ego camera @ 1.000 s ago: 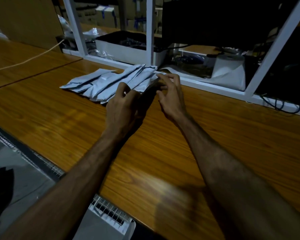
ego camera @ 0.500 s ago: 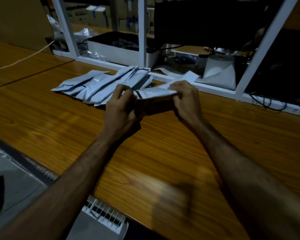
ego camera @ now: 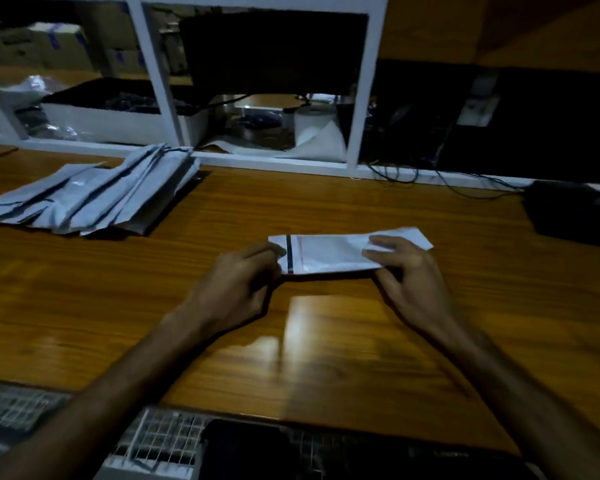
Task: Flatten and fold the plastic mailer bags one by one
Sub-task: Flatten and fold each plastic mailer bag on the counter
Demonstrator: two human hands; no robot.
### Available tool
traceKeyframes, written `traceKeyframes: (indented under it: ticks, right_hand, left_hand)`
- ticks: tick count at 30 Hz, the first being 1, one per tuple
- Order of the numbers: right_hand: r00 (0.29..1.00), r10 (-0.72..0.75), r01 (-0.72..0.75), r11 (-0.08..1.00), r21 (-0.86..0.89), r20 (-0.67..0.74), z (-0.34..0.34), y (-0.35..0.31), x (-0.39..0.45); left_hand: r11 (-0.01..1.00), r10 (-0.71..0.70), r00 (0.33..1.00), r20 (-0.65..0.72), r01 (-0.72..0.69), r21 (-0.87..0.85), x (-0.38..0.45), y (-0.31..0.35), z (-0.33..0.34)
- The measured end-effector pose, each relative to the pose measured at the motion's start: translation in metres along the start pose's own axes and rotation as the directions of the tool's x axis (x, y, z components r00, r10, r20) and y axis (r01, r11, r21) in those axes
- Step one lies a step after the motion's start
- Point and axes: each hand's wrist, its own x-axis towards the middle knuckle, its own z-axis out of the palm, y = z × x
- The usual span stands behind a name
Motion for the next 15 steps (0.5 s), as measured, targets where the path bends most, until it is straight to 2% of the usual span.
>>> traceKeyframes:
  ticks: [3, 8, 12, 15]
  right_hand:
    - [0.994, 0.098, -0.095, 0.994, -0.057, 0.050, -0.025, 0.006, -0.045]
    - [0.956, 0.284, -0.277, 0.956, -0.095, 0.072, -0.055, 0.003, -0.103]
    - [0.934, 0.345, -0.335, 0.936, -0.105, 0.092, -0.067, 0.006, -0.127]
    - [0.933, 0.356, -0.352, 0.934, -0.064, 0.055, -0.076, 0.009, -0.148]
  left_hand:
    - [1.000, -0.017, 0.998, 0.064, 0.018, -0.019, -0.004, 0.037, 0.015]
    - [0.998, -0.002, 0.998, 0.068, 0.006, -0.067, -0.013, 0.078, 0.033]
    - [0.996, -0.051, 0.997, 0.063, 0.055, -0.066, -0.019, 0.095, 0.039]
    - [0.995, -0.092, 0.994, 0.054, 0.093, -0.023, -0.023, 0.105, 0.041]
